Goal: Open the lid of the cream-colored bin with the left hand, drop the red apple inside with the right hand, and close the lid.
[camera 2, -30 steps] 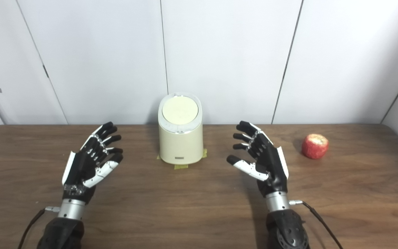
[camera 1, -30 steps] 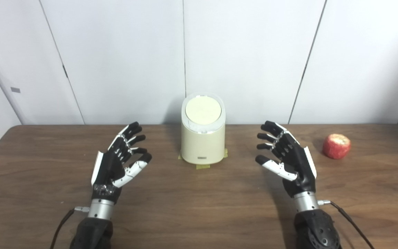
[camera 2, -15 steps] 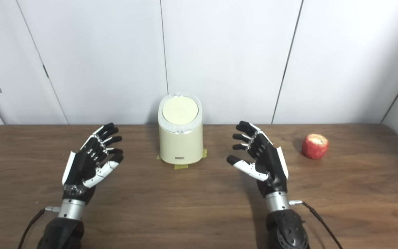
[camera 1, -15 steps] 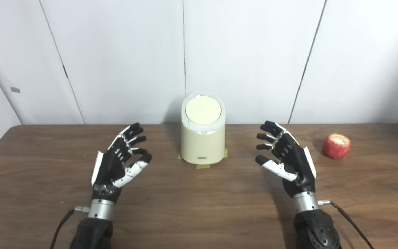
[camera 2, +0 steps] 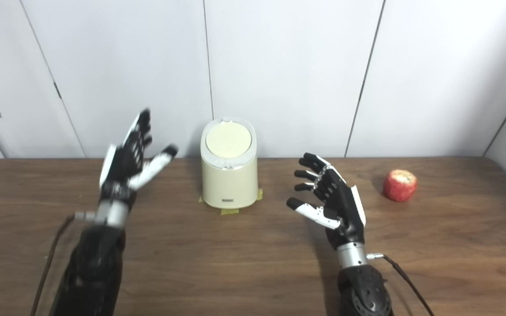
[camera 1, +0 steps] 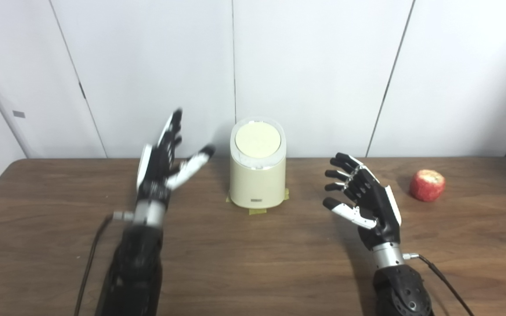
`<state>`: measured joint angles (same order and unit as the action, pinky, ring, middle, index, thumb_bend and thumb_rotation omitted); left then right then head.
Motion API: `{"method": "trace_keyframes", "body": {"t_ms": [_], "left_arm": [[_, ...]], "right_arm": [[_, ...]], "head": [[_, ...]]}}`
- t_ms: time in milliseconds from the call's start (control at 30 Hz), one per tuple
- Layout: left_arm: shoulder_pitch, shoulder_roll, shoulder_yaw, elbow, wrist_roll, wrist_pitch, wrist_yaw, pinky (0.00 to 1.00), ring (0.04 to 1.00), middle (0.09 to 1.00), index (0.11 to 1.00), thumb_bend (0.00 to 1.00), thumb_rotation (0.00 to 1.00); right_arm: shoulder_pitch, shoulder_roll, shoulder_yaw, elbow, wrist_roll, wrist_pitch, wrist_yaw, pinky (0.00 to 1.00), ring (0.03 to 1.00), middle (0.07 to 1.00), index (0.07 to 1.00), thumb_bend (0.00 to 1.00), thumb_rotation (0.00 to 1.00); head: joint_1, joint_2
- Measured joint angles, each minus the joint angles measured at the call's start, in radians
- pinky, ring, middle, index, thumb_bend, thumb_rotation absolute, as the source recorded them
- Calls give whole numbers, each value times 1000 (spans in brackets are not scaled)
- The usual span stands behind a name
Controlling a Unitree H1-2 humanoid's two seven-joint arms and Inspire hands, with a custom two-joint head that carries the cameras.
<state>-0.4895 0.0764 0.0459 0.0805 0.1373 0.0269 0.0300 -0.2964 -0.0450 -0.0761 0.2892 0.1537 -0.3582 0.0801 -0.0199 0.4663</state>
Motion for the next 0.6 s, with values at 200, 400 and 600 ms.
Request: {"method": "trace_keyframes", "body": {"t_ms": [200,400,600], "left_arm": [[-60,6,-26,30,22,82,-1,1000,1000,1000,1000,894,346],[-129,7,-61,128,71,102,18,941,1000,1000,1000,953,357],[-227,8,-110,222,137,87,44,957,1000,1000,1000,971,353]], "right_arm": [[-5,0,0,11,0,0,-1,557,699,780,767,844,261],[-16,0,0,25,-1,-3,-3,560,698,778,765,856,280],[-22,9,0,31,-2,-4,-5,566,703,777,766,868,301]], "head": [[-3,-6],[-9,-8],[-15,-5]]}}
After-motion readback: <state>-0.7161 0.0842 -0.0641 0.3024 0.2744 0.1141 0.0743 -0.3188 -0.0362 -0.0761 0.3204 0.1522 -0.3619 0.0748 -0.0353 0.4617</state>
